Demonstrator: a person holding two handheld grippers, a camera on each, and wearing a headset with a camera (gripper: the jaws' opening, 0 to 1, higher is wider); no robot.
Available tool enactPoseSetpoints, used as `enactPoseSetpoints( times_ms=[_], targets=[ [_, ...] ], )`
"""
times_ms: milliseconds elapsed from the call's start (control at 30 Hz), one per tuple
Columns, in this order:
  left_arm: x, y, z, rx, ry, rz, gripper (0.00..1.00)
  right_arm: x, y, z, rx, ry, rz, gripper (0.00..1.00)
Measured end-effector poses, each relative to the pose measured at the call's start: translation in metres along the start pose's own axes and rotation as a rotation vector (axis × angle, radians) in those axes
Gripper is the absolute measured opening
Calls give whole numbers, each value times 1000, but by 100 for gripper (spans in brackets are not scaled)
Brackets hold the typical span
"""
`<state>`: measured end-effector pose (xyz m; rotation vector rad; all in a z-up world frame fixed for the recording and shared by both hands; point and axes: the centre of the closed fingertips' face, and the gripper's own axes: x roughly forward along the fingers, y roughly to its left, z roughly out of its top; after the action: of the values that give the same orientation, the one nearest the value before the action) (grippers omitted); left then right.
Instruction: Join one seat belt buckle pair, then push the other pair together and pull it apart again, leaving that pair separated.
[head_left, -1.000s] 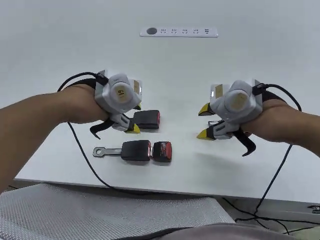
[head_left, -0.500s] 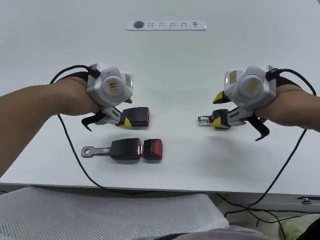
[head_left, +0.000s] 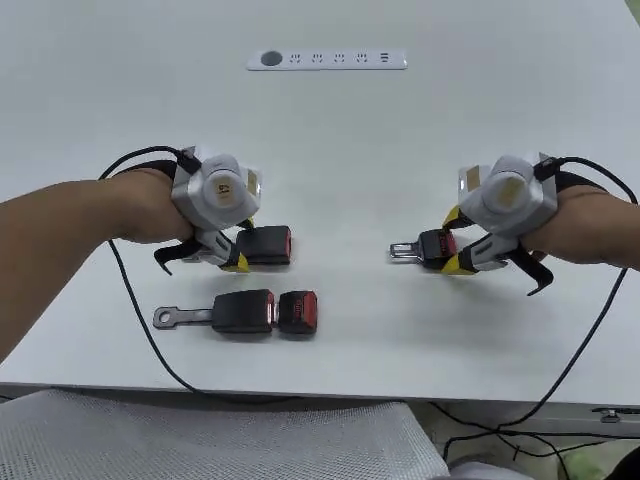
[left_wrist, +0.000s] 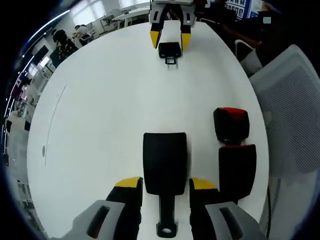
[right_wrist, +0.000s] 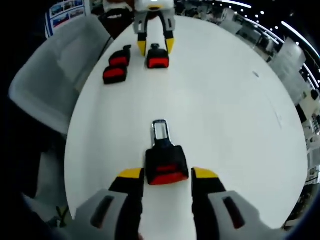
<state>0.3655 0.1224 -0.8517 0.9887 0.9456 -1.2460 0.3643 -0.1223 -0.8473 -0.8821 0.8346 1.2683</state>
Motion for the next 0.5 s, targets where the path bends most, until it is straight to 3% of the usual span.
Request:
enactPoseSetpoints(
  times_ms=[300,500],
  targets=[
    [1,0,-1,24,0,4,32,4,0,-1,-47,18,32,33],
    [2,2,-2,31,0,16,31,5,-1,0,8,-1,19,33]
  ],
)
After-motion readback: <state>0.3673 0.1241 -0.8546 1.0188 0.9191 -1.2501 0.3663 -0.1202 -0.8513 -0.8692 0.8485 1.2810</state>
